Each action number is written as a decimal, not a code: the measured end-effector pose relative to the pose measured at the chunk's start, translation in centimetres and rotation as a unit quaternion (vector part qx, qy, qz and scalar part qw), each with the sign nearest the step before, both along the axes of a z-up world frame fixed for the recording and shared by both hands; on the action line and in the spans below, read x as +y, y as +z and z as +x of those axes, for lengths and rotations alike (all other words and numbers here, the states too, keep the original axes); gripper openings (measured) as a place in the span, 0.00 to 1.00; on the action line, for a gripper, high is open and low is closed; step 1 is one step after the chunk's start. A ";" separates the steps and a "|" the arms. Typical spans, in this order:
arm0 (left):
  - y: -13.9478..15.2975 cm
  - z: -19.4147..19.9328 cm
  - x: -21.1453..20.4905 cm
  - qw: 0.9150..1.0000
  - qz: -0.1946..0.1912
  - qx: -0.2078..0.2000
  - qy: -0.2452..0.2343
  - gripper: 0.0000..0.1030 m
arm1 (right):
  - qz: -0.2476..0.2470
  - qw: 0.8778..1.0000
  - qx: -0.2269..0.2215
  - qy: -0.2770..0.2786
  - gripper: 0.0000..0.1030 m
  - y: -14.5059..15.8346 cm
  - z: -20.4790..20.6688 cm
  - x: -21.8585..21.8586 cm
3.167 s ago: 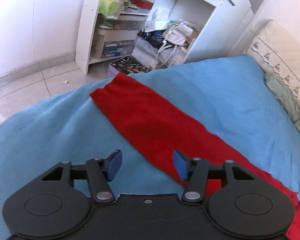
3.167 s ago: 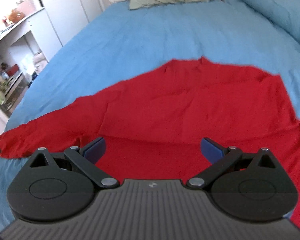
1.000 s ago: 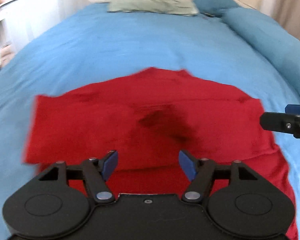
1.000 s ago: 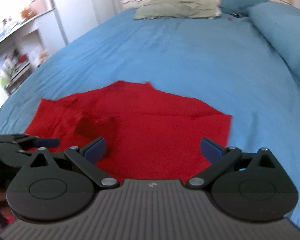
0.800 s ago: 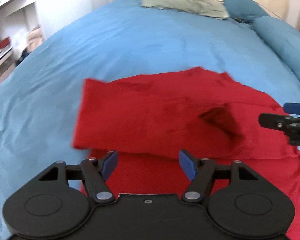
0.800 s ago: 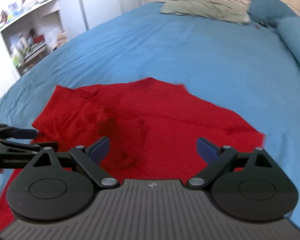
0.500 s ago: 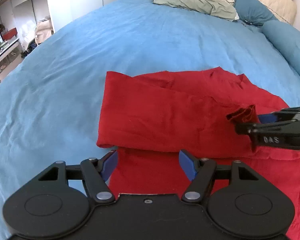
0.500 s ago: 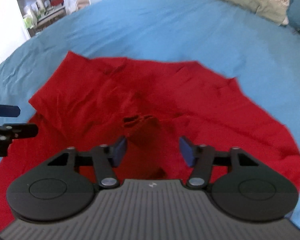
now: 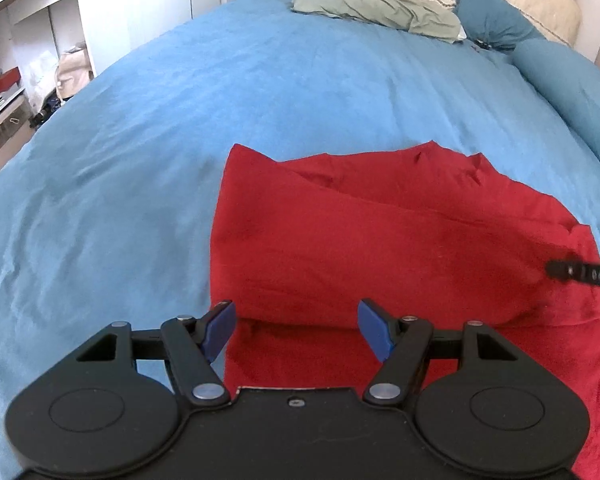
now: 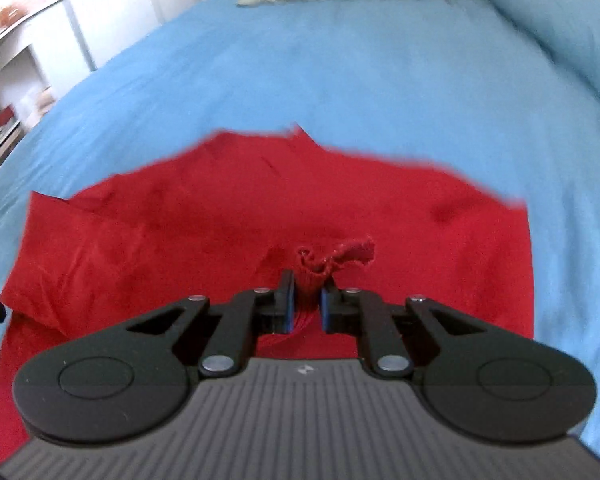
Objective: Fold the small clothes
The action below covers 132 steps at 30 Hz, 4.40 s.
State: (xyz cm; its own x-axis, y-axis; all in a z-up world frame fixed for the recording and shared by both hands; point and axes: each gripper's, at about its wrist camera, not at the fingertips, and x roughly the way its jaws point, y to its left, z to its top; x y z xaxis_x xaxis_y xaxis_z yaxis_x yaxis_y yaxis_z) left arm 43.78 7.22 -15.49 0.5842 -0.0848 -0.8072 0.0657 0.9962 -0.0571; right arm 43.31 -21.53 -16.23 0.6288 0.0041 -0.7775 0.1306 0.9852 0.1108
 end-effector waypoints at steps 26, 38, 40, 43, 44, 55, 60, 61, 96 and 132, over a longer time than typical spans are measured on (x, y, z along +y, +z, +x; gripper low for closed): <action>-0.8 0.1 -1.6 1.000 -0.005 0.010 0.016 0.70 | 0.100 0.989 0.022 -0.109 0.47 -1.0 -3.2 -2.9; -1.4 -0.4 -0.3 0.999 0.013 0.015 0.033 0.70 | 0.080 0.991 -0.022 -0.107 0.20 1.5 -2.3 -2.8; -1.7 -0.3 0.0 0.999 0.017 0.016 0.033 0.70 | 0.071 0.991 -0.049 -0.106 0.20 3.2 -2.4 -3.0; -2.4 -0.1 0.2 0.999 0.029 0.018 0.034 0.70 | 0.052 0.989 -0.082 -0.112 0.20 5.5 -2.8 -3.9; -2.7 0.0 0.2 0.999 0.032 0.019 0.035 0.70 | 0.044 0.988 -0.089 -0.115 0.20 6.0 -2.9 -4.4; -4.6 2.3 1.0 0.996 0.065 0.012 0.060 0.70 | -0.010 0.987 -0.038 -0.158 0.20 0.5 -3.6 -8.4; -4.8 2.5 3.4 0.991 0.053 0.030 0.116 0.73 | -0.019 0.988 -0.009 -0.151 0.39 -0.6 -3.8 -8.1; -4.9 2.3 3.8 0.990 0.052 0.035 0.126 0.73 | -0.023 0.988 -0.009 -0.149 0.48 -0.4 -3.9 -7.8; 2.8 -16.7 3.4 0.994 -0.006 0.102 -0.041 0.86 | 0.032 0.998 0.045 -0.028 0.92 7.7 -23.9 -3.2; -3.4 -21.4 1.3 0.969 0.020 0.239 -0.064 0.05 | 0.060 0.971 0.225 -0.055 0.21 1.6 -36.4 -1.2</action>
